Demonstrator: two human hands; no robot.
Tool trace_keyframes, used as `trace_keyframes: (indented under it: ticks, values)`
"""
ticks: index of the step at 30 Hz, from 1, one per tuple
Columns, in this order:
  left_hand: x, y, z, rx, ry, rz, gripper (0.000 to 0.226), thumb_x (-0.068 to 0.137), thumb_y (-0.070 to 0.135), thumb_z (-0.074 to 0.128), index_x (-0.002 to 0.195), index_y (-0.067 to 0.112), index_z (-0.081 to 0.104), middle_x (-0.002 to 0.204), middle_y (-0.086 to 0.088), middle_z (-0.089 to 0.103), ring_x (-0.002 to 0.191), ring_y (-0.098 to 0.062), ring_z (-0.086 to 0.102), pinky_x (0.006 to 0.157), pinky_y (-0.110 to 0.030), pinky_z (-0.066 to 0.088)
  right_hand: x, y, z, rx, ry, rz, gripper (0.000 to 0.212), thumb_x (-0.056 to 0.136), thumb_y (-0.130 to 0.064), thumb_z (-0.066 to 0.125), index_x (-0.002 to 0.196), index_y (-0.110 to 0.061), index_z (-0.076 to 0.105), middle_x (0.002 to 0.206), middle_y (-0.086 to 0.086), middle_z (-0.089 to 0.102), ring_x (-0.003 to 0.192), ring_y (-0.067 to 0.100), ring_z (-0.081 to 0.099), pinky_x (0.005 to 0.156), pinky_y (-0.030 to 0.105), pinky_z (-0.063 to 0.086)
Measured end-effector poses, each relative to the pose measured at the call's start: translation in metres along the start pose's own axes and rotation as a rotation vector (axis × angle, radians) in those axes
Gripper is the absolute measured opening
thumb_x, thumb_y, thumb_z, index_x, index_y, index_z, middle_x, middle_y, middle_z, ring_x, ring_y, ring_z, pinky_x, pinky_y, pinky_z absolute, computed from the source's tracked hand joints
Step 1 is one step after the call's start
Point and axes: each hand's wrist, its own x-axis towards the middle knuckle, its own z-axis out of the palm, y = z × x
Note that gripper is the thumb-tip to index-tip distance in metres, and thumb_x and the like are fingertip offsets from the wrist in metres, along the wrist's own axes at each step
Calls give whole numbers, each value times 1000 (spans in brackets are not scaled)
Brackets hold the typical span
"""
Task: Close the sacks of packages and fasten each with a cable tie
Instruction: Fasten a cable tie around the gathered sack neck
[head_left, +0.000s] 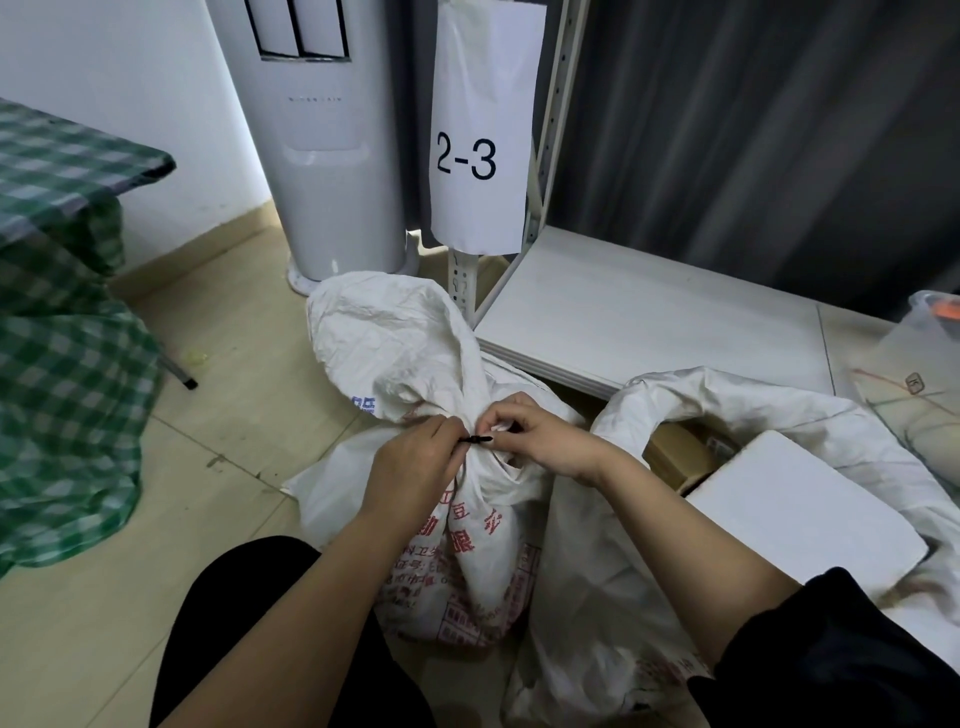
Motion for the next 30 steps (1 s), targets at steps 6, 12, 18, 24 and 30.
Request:
trace_keyframes:
  ticks: [6, 12, 18, 24, 30]
  values:
    - [-3, -13, -2, -46, -75, -216, 11, 87, 17, 61, 81, 10, 57, 74, -5, 60, 61, -25, 57, 48, -30, 41, -10, -10, -9, 166, 8, -40, 7, 93, -3, 57, 90, -8, 61, 89, 1, 53, 77, 8, 54, 73, 25, 48]
    - [-6, -14, -1, -458, -110, -683, 6, 88, 18, 63, 89, 23, 65, 89, 6, 67, 85, -13, 63, 75, -34, 52, -20, -6, -15, 308, 83, -27, 8, 95, -5, 55, 90, -9, 61, 70, -9, 63, 61, 9, 55, 63, 18, 46]
    - [-2, 7, -21, -323, 103, -438, 12, 87, 12, 61, 96, 18, 66, 95, 6, 57, 86, -5, 57, 77, -22, 47, -24, -15, -18, 474, 286, -29, 16, 96, -10, 53, 85, -19, 61, 71, -12, 61, 59, 0, 47, 52, 14, 32]
    - [51, 63, -57, -915, -242, -690, 13, 96, 16, 50, 95, 11, 63, 73, -3, 68, 60, -10, 63, 61, -22, 48, -43, -63, -30, 600, 370, -92, 17, 102, -8, 39, 88, -14, 47, 80, 2, 55, 57, 7, 54, 51, 16, 42]
    - [107, 101, -100, -1316, -618, -874, 45, 99, 44, 34, 91, 12, 66, 73, -4, 71, 62, -18, 67, 69, -32, 57, -91, -132, -53, -267, 286, -296, 14, 97, -6, 46, 87, -16, 47, 86, 2, 51, 76, 11, 47, 70, 25, 41]
